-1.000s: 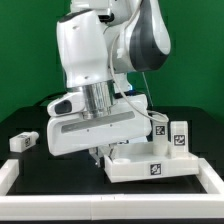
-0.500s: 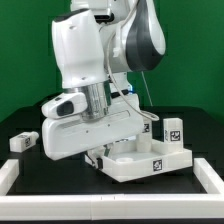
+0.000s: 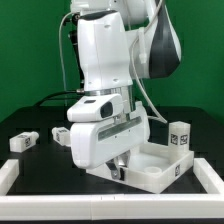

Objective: Assemble square table

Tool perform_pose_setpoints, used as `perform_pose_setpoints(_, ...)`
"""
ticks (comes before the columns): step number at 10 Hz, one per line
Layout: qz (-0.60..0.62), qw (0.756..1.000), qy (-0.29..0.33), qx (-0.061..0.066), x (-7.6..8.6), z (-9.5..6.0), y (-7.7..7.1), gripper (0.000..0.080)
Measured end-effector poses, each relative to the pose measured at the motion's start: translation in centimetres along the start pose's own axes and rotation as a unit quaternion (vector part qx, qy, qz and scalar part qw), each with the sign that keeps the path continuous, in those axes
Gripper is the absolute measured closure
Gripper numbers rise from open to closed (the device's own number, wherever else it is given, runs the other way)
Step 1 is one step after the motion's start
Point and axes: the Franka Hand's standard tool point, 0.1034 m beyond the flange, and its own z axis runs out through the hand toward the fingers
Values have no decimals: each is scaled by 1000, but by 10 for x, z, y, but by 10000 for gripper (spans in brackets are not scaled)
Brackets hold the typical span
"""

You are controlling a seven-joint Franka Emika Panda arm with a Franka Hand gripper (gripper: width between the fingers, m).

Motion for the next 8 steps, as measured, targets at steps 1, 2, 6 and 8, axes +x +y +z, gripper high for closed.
perform_pose_setpoints(1,-20,1000,-1,-1,0,0,0,742)
perform_pose_setpoints(2,-65,998,-1,-4,4,-1,4,742)
perform_pose_setpoints(6,-259,966,17,4,73,-1,47,739)
perform_pose_setpoints(8,-286,958,20,0,80,1,51,739)
